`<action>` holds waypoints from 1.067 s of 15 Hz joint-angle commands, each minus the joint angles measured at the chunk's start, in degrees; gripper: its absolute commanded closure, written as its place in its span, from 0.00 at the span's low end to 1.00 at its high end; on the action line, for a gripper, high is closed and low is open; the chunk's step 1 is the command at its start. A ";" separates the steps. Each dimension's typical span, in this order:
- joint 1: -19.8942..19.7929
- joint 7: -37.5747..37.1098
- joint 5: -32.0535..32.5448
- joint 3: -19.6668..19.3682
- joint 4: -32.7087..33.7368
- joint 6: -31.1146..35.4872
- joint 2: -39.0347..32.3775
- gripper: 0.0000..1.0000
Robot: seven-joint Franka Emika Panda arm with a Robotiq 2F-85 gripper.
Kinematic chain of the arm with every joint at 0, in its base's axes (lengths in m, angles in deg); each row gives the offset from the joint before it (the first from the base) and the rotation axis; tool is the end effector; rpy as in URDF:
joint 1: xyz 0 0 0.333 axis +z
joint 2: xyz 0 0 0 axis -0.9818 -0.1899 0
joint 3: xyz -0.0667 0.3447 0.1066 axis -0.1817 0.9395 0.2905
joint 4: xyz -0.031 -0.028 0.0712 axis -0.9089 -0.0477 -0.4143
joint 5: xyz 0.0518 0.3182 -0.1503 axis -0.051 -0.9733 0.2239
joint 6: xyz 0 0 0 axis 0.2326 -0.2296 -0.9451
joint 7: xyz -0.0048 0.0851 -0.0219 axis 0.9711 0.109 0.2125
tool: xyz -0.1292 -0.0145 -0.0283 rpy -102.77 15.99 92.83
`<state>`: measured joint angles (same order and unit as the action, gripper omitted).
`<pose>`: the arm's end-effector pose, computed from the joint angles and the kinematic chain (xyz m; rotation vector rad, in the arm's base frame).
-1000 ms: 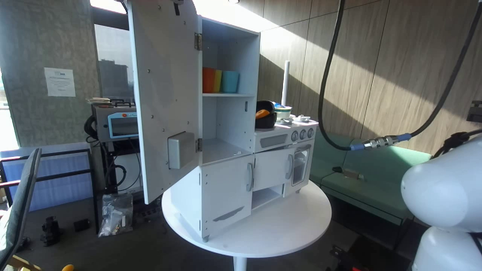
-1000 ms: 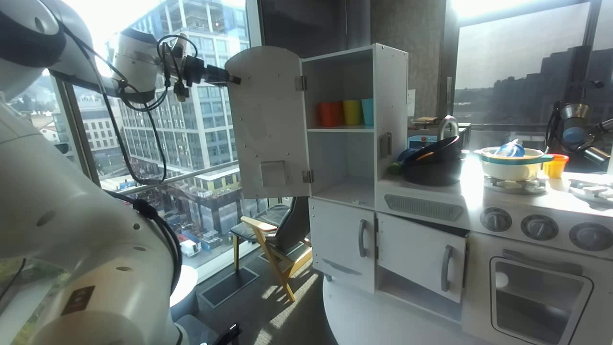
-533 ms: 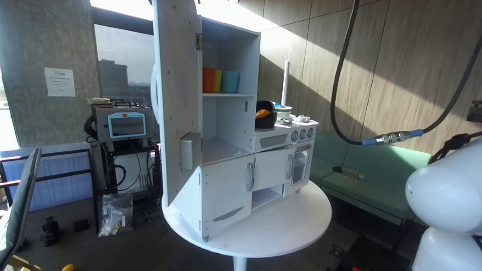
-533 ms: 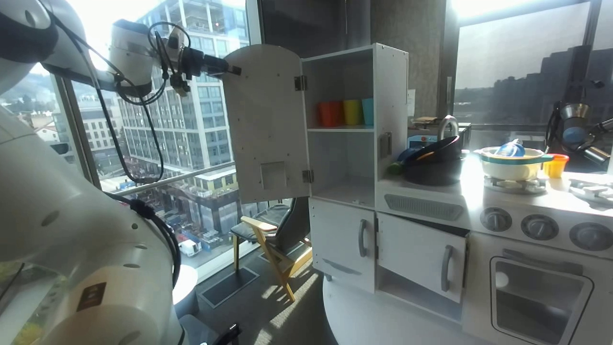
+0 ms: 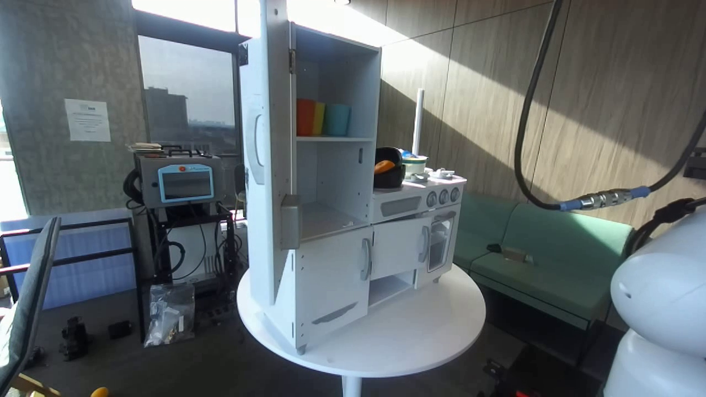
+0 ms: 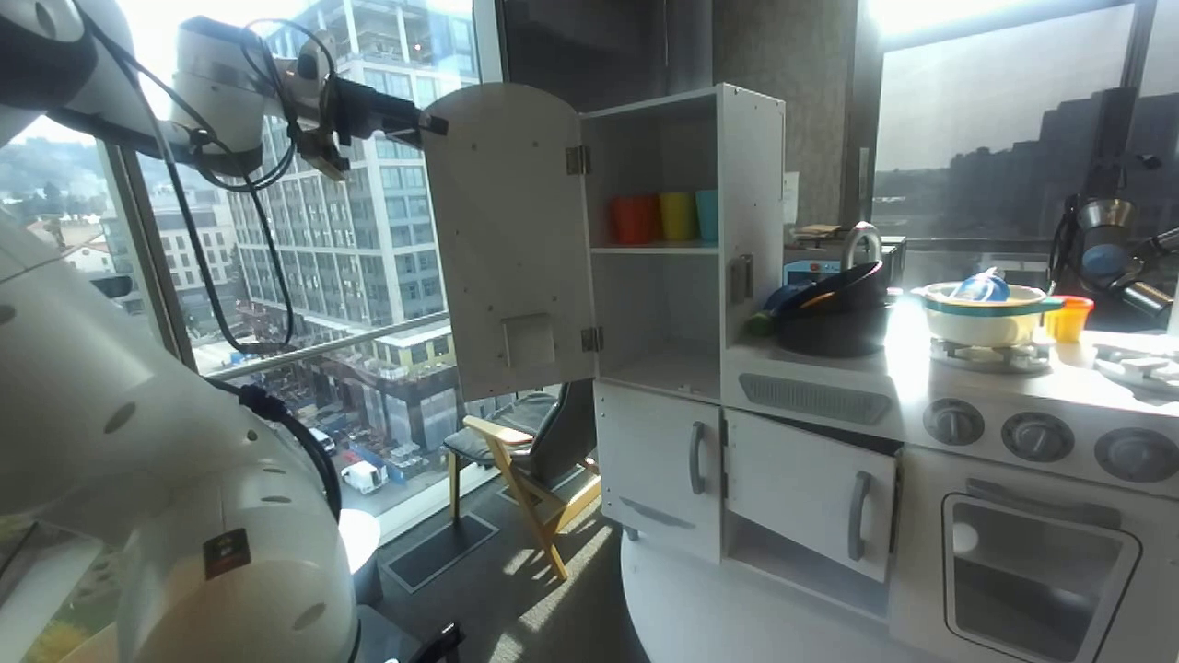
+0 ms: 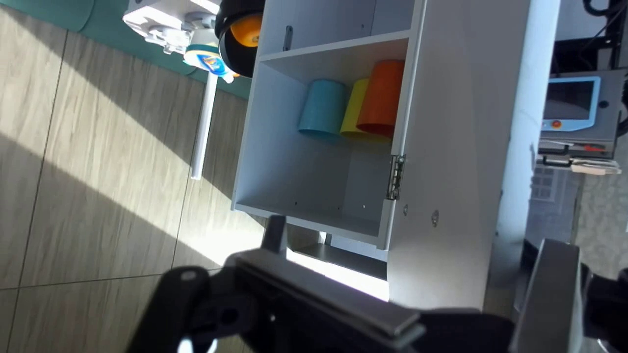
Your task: Close the open cabinet doors, starting with the right lower door and ending with the left upper door
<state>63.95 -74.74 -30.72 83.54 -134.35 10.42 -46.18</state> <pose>0.2851 0.3246 0.7407 2.1083 -0.6572 1.4220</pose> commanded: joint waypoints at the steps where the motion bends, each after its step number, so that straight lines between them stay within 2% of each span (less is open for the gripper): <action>1: 8.11 -0.89 1.20 -5.80 -1.82 -2.69 -0.78 0.00; 4: 13.54 -1.56 1.00 -10.24 -3.91 -2.44 0.08 0.00; 8: 18.86 -2.33 0.96 -15.27 -6.30 -3.20 1.09 0.00; 16: 23.62 -5.17 3.72 -22.11 -10.62 -4.34 3.19 0.00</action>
<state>85.08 -78.27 -29.33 64.37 -143.06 6.82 -44.97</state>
